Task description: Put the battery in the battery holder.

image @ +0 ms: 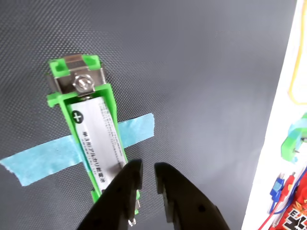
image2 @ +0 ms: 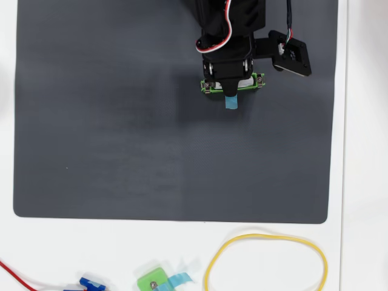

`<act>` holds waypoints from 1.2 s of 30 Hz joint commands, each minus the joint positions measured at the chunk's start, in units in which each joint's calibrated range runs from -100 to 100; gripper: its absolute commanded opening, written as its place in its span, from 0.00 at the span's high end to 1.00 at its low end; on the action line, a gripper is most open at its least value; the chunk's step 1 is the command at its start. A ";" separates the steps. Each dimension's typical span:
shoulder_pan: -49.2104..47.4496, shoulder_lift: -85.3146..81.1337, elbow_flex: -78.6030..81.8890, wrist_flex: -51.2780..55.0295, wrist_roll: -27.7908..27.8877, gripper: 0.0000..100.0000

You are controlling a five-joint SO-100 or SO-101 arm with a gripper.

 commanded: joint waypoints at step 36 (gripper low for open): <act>1.07 4.21 -10.77 4.24 3.43 1.00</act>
